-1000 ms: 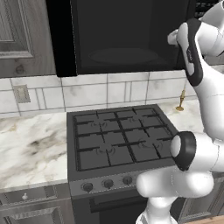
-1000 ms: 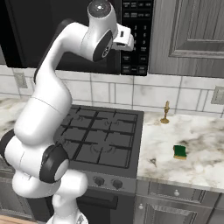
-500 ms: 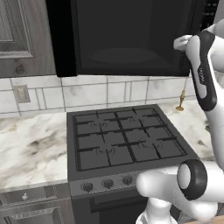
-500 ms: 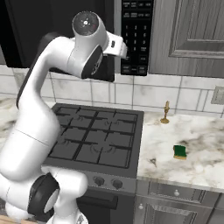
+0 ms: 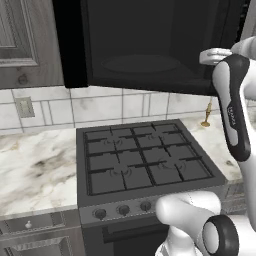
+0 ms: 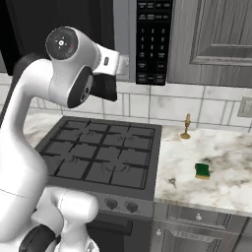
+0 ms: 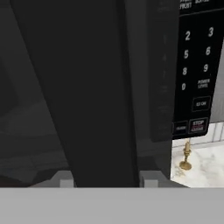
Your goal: Place the sponge inside the microwave to prepare for sanitizing.
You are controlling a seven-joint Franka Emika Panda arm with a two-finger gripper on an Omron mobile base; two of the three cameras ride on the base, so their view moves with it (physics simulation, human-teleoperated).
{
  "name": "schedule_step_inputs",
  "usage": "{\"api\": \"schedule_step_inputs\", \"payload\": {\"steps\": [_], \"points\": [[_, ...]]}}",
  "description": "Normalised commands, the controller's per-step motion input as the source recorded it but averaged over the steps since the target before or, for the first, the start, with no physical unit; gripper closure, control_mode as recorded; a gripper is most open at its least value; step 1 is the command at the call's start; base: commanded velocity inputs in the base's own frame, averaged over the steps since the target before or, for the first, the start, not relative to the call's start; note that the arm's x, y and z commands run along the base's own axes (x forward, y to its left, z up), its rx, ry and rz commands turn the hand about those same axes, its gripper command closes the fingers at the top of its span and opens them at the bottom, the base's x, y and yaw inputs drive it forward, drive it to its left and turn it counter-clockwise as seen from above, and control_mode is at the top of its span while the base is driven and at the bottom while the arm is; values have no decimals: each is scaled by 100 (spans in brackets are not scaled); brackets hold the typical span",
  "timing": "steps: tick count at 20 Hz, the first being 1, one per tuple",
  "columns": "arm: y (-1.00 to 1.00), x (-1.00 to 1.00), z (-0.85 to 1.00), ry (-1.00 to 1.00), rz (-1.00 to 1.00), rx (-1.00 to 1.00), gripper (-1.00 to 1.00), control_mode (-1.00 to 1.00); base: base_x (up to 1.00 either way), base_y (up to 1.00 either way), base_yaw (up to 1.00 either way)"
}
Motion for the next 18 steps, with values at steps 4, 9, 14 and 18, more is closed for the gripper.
{"api": "schedule_step_inputs", "payload": {"steps": [4,9,14,18], "points": [[21,-69,25,0,-2,0,100,-100,0,0,0],[22,-71,18,0,0,0,100,-100,0,0,0],[34,-71,8,0,0,0,100,-100,0,0,0],[41,-66,7,0,0,0,100,-100,0,0,0]]}}
